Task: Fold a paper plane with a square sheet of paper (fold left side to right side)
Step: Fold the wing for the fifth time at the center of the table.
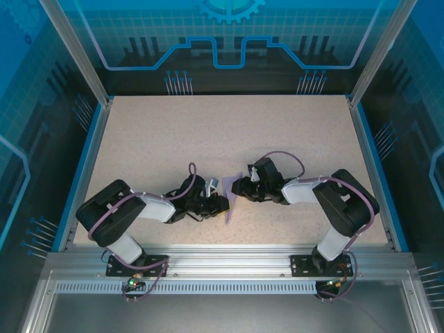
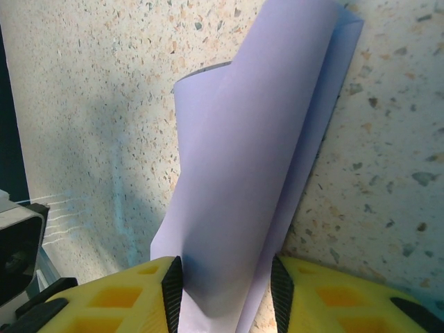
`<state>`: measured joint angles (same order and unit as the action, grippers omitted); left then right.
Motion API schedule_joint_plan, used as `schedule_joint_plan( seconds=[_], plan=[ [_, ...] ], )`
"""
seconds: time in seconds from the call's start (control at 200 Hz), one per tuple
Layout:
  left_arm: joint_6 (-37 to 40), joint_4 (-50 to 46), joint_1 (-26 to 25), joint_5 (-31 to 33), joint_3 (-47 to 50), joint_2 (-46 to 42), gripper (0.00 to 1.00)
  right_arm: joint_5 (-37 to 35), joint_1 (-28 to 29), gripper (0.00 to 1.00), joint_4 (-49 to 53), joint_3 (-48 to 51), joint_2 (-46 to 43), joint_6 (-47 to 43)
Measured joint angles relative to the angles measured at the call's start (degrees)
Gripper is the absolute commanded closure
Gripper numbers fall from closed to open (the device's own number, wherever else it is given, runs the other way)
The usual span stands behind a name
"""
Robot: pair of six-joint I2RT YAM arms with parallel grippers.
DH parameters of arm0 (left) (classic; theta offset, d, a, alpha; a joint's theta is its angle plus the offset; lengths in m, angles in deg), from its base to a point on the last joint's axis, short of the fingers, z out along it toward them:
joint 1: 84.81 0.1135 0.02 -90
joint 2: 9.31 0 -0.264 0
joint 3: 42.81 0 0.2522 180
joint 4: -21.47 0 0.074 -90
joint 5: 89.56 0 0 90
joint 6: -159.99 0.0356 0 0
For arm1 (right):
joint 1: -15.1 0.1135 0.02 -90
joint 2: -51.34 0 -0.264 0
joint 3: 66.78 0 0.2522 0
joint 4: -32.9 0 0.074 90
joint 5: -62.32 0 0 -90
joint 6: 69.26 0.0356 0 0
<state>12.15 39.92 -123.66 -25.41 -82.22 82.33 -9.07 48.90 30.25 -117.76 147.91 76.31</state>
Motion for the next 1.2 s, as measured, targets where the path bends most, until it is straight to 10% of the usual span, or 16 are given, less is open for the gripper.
schedule_joint_plan(
  seconds=[0.195,0.675,1.2],
  plan=[
    [1.4,-3.4,2.2,-0.2,0.0,-5.2,0.58,0.0,0.0,0.60,0.1,0.0,0.0,0.0],
    [3.0,-7.7,8.0,-3.8,-5.0,-1.5,0.57,-0.1,0.0,0.60,0.9,-0.5,0.1,0.0],
    [3.3,-6.2,8.0,-6.6,-9.2,7.0,0.75,-0.1,0.0,0.60,1.4,-0.7,0.2,0.0]
  ],
)
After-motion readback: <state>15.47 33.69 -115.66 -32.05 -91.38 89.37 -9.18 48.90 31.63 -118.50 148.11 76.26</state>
